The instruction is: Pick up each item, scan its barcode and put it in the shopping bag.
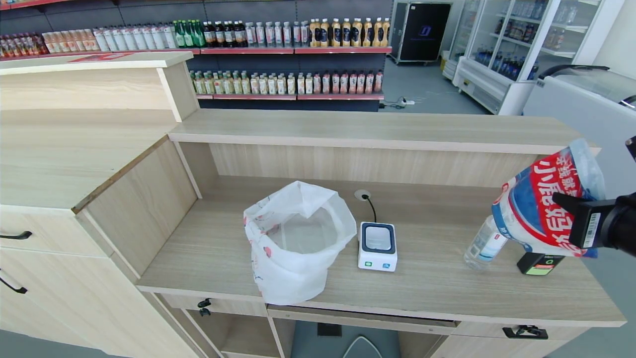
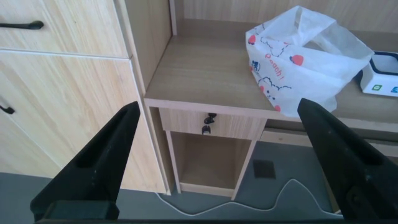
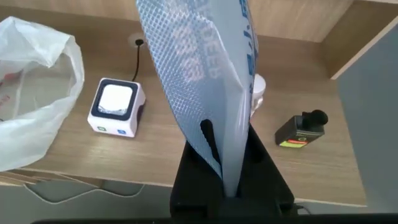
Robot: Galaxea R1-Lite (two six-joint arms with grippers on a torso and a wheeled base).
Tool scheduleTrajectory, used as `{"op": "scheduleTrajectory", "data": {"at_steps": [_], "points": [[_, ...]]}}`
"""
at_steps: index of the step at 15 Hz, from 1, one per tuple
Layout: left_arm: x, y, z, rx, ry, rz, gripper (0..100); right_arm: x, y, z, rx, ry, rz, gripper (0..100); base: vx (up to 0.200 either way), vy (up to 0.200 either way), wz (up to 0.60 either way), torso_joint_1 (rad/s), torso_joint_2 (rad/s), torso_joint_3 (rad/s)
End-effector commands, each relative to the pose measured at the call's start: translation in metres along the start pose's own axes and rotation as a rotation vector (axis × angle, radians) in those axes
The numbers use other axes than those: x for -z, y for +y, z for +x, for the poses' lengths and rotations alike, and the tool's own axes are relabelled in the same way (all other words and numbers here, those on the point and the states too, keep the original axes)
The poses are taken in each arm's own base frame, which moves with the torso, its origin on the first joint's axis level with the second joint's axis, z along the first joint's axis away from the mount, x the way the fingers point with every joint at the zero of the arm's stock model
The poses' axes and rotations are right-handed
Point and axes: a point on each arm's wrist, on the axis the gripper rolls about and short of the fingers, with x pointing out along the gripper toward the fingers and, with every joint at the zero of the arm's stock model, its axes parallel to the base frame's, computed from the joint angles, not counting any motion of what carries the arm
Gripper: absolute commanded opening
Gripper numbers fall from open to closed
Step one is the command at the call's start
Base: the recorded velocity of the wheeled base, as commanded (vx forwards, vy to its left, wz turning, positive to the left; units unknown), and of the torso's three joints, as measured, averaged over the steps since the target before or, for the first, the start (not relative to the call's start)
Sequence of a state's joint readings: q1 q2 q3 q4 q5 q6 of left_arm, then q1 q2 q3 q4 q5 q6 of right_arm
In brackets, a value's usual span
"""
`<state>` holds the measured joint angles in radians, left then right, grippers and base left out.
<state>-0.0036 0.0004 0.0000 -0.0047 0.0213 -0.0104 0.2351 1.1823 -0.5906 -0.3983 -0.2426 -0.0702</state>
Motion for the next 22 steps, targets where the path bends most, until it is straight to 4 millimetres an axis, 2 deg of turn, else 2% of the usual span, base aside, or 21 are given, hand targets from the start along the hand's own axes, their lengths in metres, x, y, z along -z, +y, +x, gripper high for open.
{"op": "scheduleTrajectory", "data": {"at_steps": [1,5,9,11,14,16,22], "points": [[0.000,0.000,0.000,-0.001,0.000,0.000,100,0.003,-0.001,0.001,0.005,0.013,-0.002,0,0.000,0.000,0.00,0.000,0.00,0.000],[0.000,0.000,0.000,-0.001,0.000,0.000,100,-0.002,0.005,0.002,-0.181,0.019,0.077,0,0.000,0.000,0.45,-0.040,0.10,0.058],[0.000,0.000,0.000,-0.001,0.000,-0.002,100,-0.021,0.008,0.023,-0.358,0.086,0.425,0,0.000,0.000,0.15,-0.107,0.30,0.161],[0.000,0.000,0.000,-0.001,-0.002,0.000,100,-0.022,0.000,0.048,-0.408,0.141,0.604,0,0.000,0.000,0.00,-0.018,0.03,0.018],[0.000,0.000,0.000,-0.001,-0.002,0.000,100,-0.013,-0.020,0.080,-0.411,0.171,0.786,0,0.000,0.000,0.00,0.000,0.00,0.000],[0.000,0.000,0.000,-0.001,-0.002,0.000,100,-0.005,-0.032,0.093,-0.442,0.229,0.846,0,0.000,0.000,0.00,0.000,0.00,0.000],[0.000,0.000,0.000,-0.001,-0.002,0.000,100,0.013,-0.034,0.103,-0.571,0.385,0.987,0,0.000,0.000,0.00,0.000,0.00,0.000]]}}
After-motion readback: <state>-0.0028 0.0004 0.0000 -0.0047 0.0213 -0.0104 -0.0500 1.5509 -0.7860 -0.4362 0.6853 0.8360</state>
